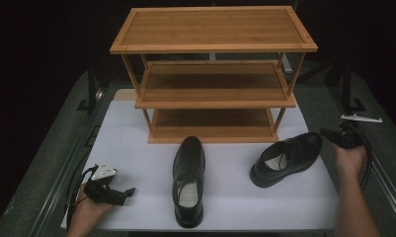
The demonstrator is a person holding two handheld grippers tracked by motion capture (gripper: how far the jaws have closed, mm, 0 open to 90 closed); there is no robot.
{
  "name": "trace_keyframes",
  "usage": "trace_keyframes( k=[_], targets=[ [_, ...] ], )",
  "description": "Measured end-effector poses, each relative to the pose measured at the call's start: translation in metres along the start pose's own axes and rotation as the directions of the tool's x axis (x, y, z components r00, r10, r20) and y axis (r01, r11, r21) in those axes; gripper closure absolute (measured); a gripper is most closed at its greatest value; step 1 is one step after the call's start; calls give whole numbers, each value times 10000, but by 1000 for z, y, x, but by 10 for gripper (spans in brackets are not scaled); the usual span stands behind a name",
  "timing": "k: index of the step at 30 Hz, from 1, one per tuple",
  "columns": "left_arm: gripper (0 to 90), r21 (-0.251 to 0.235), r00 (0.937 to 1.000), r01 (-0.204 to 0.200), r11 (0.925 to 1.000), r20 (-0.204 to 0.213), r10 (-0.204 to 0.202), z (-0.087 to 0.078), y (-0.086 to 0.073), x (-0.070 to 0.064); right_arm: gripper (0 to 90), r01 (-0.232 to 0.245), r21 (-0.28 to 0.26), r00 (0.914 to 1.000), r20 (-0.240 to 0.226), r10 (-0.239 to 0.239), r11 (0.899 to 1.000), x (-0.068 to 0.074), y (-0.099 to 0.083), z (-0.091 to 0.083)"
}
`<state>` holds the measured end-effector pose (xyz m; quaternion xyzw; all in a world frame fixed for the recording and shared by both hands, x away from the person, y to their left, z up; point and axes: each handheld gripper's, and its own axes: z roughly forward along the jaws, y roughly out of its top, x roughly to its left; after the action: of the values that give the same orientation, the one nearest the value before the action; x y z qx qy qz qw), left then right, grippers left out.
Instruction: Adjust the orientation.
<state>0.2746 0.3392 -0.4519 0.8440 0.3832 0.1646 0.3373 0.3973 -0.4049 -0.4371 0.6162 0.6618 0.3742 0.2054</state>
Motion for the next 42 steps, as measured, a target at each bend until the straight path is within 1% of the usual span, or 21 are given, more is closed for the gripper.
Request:
trace_keyframes(
  k=[1, 4, 5, 8, 9, 10, 11, 13, 22, 23, 25, 26, 27, 28, 29, 31, 34, 35, 36, 37, 42],
  targets=[
    [0, 0, 10000, -1, 10000, -1, 1, 0, 0, 0, 899, 26, 242, 10000, 35, -27, 9997, 0, -3, 4],
    [0, -1, 10000, -1, 10000, -2, 1, 0, 0, 0, 899, -22, 216, 10000, 11, 22, 9998, 0, -5, 4],
    [0, 0, 10000, -3, 10000, -3, 3, 0, 0, 0, 899, -138, 148, 9999, -43, 139, 9998, -1, -6, 4],
    [0, 7, 10000, -3, 10000, 1, 3, 0, 0, 0, 900, -117, 126, 9999, -79, 118, 9999, -1, -7, 2],
    [0, 8, 10000, 8, 10000, 4, -8, 0, 0, 0, 900, -2, 158, 9996, -291, 6, 9999, 0, -8, 2],
    [0, 8, 10000, 8, 10000, 4, -8, 0, 0, 0, 900, -2, 158, 9996, -291, 6, 9999, 0, -8, 2],
    [0, 10, 10000, 5, 10000, 2, -5, 0, 0, 0, 900, 156, 167, 9994, -306, -151, 9997, 4, -8, 2],
    [0, 11, 10000, -3, 10000, 0, 3, 0, 0, 0, 900, 270, 145, 9986, -469, -263, 9995, 8, -9, 3],
    [0, 9, 10000, -4, 10000, -1, 4, 0, 0, 0, 900, 696, 96, 9924, -1025, -682, 9975, 33, -15, 4],
    [0, 9, 10000, -4, 10000, -1, 4, 0, 0, 0, 900, 696, 96, 9924, -1025, -682, 9975, 33, -15, 4],
    [0, 9, 10000, -3, 10000, 0, 3, 0, 0, 0, 900, 874, 124, 9884, -1259, -851, 9961, 43, -17, 5],
    [0, 9, 10000, -3, 10000, 0, 3, 0, 0, 0, 900, 874, 124, 9884, -1259, -851, 9961, 43, -17, 5],
    [0, 5, 10000, -6, 10000, -4, 6, 0, 0, 0, 900, 984, 126, 9861, -1359, -958, 9951, 50, -19, 5],
    [0, 5, 10000, -6, 10000, -4, 6, 0, 0, 0, 900, 984, 126, 9861, -1359, -958, 9951, 50, -19, 5],
    [0, -9, 10000, 1, 10000, -1, -1, 0, 0, 0, 900, 1117, 132, 9825, -1517, -1084, 9937, 56, -20, 5],
    [0, -21, 10000, -4, 10000, -5, 4, 0, 0, 0, 900, 1274, 152, 9791, -1620, -1232, 9917, 62, -22, 5],
    [0, -20, 10000, -4, 10000, -6, 4, 0, 0, 0, 900, 1375, 194, 9754, -1763, -1320, 9903, 67, -23, 5],
    [0, -17, 10000, -4, 10000, -3, 4, 0, 0, 0, 900, 1546, 251, 9715, -1857, -1474, 9877, 72, -23, 4],
    [0, -17, 10000, -4, 10000, -3, 4, 0, 0, 0, 900, 1546, 251, 9715, -1857, -1474, 9877, 72, -23, 4],
    [0, -16, 10000, -4, 10000, -3, 4, 0, 0, 0, 900, 1691, 221, 9663, -2006, -1613, 9854, 78, -24, 4],
    [0, -19, 10000, -5, 10000, -4, 5, 0, 0, 0, 900, 1961, 247, 9571, -2225, -1859, 9803, 89, -26, 3]
  ],
)
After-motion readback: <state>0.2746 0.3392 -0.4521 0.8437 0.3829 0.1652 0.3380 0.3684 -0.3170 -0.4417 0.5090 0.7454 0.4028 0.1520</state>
